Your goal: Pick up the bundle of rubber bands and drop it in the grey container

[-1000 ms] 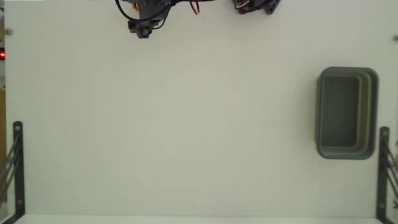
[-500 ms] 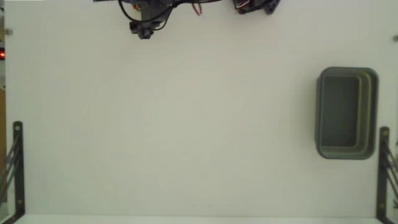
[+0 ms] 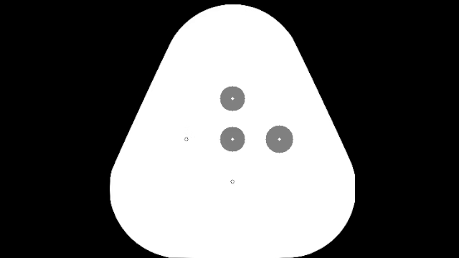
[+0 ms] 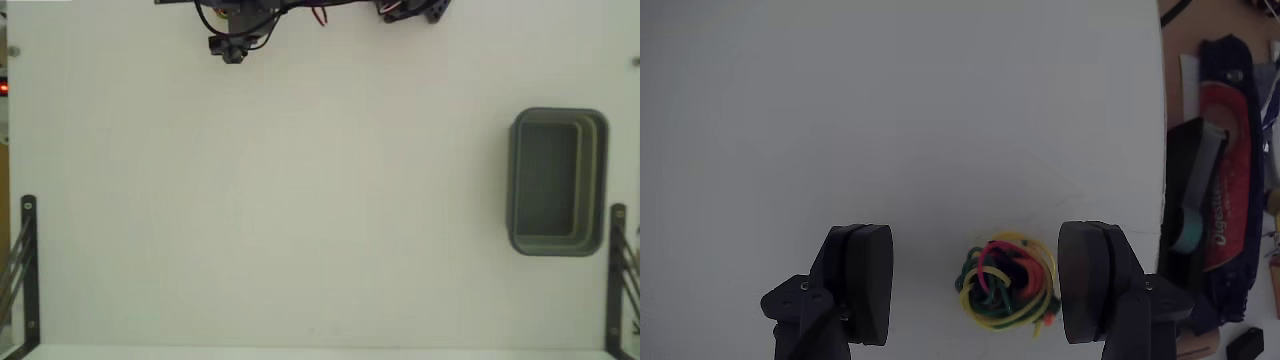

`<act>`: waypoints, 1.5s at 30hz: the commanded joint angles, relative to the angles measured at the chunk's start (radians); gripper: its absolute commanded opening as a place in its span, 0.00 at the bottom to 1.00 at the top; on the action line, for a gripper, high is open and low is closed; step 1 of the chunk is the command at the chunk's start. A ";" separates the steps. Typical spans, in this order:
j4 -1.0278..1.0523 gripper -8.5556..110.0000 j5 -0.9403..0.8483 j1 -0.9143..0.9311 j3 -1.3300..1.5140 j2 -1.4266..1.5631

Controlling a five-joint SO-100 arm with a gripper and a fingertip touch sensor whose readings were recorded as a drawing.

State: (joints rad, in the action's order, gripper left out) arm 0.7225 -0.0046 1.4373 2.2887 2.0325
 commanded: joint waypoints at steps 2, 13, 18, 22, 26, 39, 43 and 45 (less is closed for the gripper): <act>-0.037 1.00 0.005 0.015 0.025 0.018; -0.120 1.00 0.005 0.015 0.081 -0.010; -0.129 1.00 0.005 0.015 0.087 -0.013; -0.129 1.00 0.005 0.015 0.087 -0.013; -0.129 1.00 0.005 0.015 0.087 -0.013; -0.129 0.98 0.005 0.015 0.087 -0.013; -0.129 0.97 0.005 0.015 0.087 -0.013; -0.129 0.97 0.005 0.015 0.087 -0.013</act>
State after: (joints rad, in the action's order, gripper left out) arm 0.5890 0.0000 1.4373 2.3777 2.0034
